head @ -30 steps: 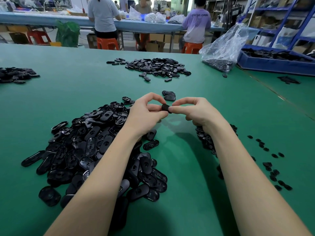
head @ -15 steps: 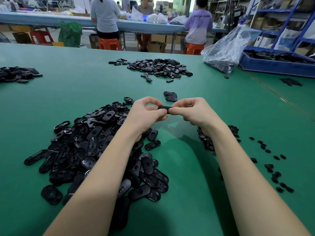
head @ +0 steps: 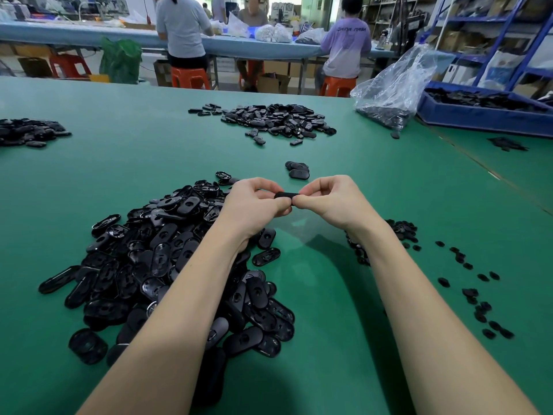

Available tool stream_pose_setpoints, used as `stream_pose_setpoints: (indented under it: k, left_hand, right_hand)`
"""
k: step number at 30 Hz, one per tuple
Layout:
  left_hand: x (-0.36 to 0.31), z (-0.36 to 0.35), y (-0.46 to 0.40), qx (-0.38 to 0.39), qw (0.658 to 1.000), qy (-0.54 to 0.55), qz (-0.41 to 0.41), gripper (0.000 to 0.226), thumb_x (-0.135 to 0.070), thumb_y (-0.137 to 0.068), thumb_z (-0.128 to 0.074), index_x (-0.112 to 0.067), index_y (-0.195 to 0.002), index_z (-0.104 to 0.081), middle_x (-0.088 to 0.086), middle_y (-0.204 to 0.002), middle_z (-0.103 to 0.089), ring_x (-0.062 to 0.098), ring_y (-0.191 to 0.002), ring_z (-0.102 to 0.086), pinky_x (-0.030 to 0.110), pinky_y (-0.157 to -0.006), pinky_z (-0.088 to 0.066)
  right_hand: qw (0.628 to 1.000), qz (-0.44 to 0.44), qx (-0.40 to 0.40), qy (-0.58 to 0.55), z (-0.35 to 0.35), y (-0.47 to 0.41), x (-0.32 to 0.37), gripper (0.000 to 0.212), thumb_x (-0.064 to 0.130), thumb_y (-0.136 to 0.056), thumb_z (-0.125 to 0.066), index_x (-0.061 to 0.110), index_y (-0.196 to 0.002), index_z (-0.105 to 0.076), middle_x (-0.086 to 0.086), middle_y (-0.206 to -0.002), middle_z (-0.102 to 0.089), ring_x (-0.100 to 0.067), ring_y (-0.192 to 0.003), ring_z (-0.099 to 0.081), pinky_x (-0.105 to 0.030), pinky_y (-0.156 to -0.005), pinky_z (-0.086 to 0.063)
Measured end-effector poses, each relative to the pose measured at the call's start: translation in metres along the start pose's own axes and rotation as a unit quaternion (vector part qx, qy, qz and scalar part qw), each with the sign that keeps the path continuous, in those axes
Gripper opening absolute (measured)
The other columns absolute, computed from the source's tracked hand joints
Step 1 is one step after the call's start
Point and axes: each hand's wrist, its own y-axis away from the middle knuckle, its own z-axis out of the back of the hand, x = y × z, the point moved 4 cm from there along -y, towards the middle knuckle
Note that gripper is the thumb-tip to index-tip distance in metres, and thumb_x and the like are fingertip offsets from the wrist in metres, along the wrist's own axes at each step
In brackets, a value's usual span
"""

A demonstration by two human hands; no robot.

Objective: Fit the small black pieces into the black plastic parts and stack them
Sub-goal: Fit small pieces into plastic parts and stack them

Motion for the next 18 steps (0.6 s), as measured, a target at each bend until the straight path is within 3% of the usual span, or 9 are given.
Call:
stream_pose_setpoints:
  k: [6, 10, 12, 16, 18]
  left_hand:
    - [0.001, 0.001, -0.003, -0.007, 1.0, 0.024, 0.008, 0.018, 0.005, -0.082, -0.074, -0.009, -0.089, -0.063, -0.003, -0.062, -0.072, 0.017, -0.066, -0.074, 0.034, -0.087, -0.06]
    - [-0.002, 0.0, 0.002, 0.052, 0.992, 0.107, 0.038, 0.016, 0.007, -0.085, -0.071, -0.005, -0.095, -0.067, 0.016, -0.087, -0.074, 0.025, -0.079, -0.076, 0.023, -0.075, -0.06]
    - [-0.003, 0.0, 0.004, 0.072, 0.986, 0.14, 0.052, 0.017, 0.009, -0.086, -0.068, -0.003, -0.098, -0.07, 0.017, -0.09, -0.074, 0.027, -0.084, -0.076, 0.02, -0.074, -0.059]
    - [-0.004, -0.003, 0.003, 0.065, 0.986, 0.144, 0.053, 0.021, 0.013, -0.087, -0.064, -0.004, -0.096, -0.072, 0.013, -0.084, -0.076, 0.025, -0.084, -0.075, 0.021, -0.08, -0.06]
    - [-0.002, -0.004, 0.003, 0.06, 0.986, 0.141, 0.058, 0.022, 0.013, -0.087, -0.063, -0.004, -0.097, -0.072, 0.013, -0.084, -0.076, 0.024, -0.083, -0.075, 0.021, -0.081, -0.059]
  right_hand:
    - [1.0, 0.004, -0.005, -0.021, -0.003, 0.0, -0.001, 0.013, 0.019, -0.08, -0.082, 0.02, -0.074, -0.071, 0.013, -0.055, -0.057, 0.001, -0.045, -0.045, -0.009, -0.044, -0.034]
    - [0.992, -0.04, 0.051, -0.105, 0.0, 0.002, -0.008, 0.012, 0.019, -0.08, -0.082, 0.019, -0.074, -0.072, 0.005, -0.07, -0.061, -0.007, -0.05, -0.038, -0.018, -0.046, -0.03]
    - [0.987, -0.056, 0.075, -0.133, 0.004, 0.004, -0.01, 0.008, 0.021, -0.081, -0.083, 0.021, -0.081, -0.075, 0.002, -0.076, -0.065, -0.007, -0.05, -0.039, -0.019, -0.047, -0.029]
    - [0.993, -0.021, 0.09, -0.077, 0.012, 0.007, -0.004, 0.015, 0.026, -0.083, -0.081, 0.026, -0.095, -0.074, 0.007, -0.081, -0.073, -0.007, -0.053, -0.042, -0.015, -0.049, -0.035]
    - [0.997, 0.02, 0.07, -0.038, 0.014, 0.007, 0.003, 0.015, 0.019, -0.084, -0.077, 0.026, -0.096, -0.073, 0.005, -0.087, -0.074, -0.005, -0.055, -0.049, -0.014, -0.054, -0.04]
